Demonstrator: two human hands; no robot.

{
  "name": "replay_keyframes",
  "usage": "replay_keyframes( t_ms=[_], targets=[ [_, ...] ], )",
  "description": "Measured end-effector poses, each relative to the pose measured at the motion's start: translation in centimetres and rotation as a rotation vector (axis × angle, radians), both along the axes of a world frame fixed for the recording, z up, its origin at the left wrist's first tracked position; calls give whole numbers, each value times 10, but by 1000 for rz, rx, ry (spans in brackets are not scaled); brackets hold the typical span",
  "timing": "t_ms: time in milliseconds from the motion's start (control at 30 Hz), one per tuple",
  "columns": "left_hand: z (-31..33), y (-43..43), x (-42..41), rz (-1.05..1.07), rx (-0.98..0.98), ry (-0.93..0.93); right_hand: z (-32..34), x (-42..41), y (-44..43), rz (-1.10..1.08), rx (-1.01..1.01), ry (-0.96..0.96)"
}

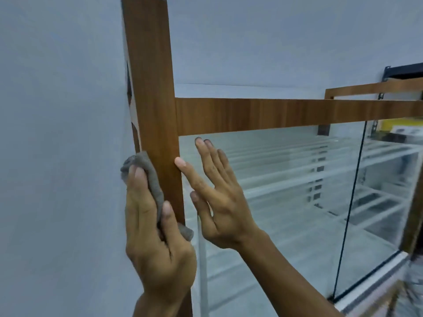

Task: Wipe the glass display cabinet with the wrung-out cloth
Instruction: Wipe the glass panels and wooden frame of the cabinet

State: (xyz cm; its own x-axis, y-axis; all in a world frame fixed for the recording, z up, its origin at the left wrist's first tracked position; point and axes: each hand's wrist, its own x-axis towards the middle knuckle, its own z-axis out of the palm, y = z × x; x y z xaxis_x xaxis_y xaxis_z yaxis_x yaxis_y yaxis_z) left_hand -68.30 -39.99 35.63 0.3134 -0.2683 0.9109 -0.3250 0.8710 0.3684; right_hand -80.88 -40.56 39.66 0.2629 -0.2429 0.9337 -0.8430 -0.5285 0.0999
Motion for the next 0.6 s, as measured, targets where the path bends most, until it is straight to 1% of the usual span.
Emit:
replay_keyframes(
  t_ms=[67,133,200,233,300,367,467,567,600],
  targets=[
    [-2,8,-16,89,-80,-49,-9,-20,-3,5,-5,-29],
    [-6,13,-35,156,-173,-150,-16,-40,-9,-23,-31,-58],
    [-3,4,-57,204,-216,-280,-16,-60,-14,-45,-31,-49],
    [-1,-4,-68,226,-211,-314,-13,-69,-17,-53,-32,-19],
    [4,-18,-92,224,-122,-303,-10,-89,-20,-138,-49,51],
    [8,-30,-103,270,-51,-308,-4,-103,-20,-227,-78,45],
    [7,-38,-101,419,-19,-352,-1,-119,-27,-224,-103,28],
    [12,-37,-93,448,21,-305,-4,-125,-35,-210,-126,39],
    [14,-38,-97,501,41,-283,-5,-126,-36,-195,-130,34]
  ],
)
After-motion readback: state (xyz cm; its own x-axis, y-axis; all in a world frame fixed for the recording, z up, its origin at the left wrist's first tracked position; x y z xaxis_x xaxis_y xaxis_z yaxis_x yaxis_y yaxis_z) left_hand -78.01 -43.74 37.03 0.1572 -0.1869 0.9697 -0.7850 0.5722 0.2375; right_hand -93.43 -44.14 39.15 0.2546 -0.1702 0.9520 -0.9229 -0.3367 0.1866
